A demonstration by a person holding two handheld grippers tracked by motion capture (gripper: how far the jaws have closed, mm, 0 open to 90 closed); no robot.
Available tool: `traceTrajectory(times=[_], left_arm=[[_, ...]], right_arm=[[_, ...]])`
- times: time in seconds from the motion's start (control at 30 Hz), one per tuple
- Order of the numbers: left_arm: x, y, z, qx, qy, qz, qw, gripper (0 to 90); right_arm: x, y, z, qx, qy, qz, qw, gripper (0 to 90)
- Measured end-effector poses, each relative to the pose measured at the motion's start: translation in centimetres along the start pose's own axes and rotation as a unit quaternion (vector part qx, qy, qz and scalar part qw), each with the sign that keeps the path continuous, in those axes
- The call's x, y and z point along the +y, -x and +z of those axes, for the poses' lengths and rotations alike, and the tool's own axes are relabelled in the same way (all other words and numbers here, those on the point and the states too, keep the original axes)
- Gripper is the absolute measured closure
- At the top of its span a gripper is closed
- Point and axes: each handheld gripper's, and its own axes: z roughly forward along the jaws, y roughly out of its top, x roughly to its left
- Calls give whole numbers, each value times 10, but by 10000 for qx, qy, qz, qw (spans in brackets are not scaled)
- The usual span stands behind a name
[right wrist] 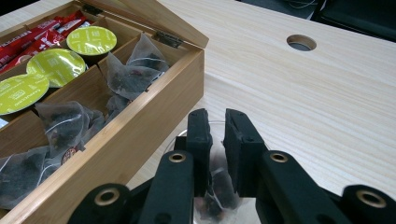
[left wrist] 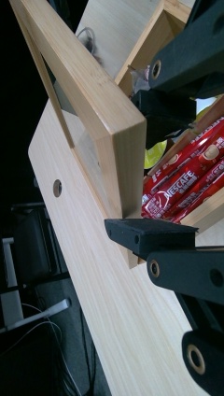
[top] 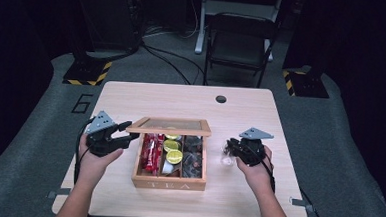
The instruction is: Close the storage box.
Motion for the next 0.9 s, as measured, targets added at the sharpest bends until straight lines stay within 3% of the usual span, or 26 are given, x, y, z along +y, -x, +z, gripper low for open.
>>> traceTrajectory(times=[0.37, 0.73, 0.9], left_arm=[[0, 0, 0, 1, 2, -10, 10000, 526], [0, 0, 0, 0, -5, -10, 10000, 526], [0, 0, 0, -5, -16, -14, 10000, 525]], right_arm=[[7, -3, -9, -18, 109, -63, 9999, 748], [20, -24, -13, 252, 268, -327, 9988, 714], [26, -34, -16, 328, 392, -322, 9982, 692]])
